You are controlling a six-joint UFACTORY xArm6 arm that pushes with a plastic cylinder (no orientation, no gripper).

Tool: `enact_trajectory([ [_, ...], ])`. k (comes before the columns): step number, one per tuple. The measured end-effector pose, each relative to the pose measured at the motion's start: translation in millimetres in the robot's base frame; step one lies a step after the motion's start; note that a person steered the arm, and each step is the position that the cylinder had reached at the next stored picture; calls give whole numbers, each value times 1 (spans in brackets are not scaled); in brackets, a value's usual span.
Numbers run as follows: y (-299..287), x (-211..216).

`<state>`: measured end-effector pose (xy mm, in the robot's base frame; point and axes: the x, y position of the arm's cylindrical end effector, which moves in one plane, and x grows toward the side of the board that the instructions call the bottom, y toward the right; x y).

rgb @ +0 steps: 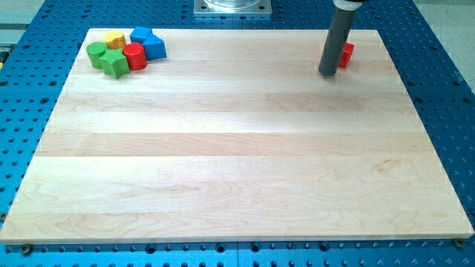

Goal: Drag the blue blocks to the center left

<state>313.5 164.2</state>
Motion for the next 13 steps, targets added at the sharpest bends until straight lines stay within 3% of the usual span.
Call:
enact_trajectory([
  [2, -83, -10],
  [4, -108, -121],
  [11, -372, -122],
  [12, -367, -96],
  [13, -313, -42],
])
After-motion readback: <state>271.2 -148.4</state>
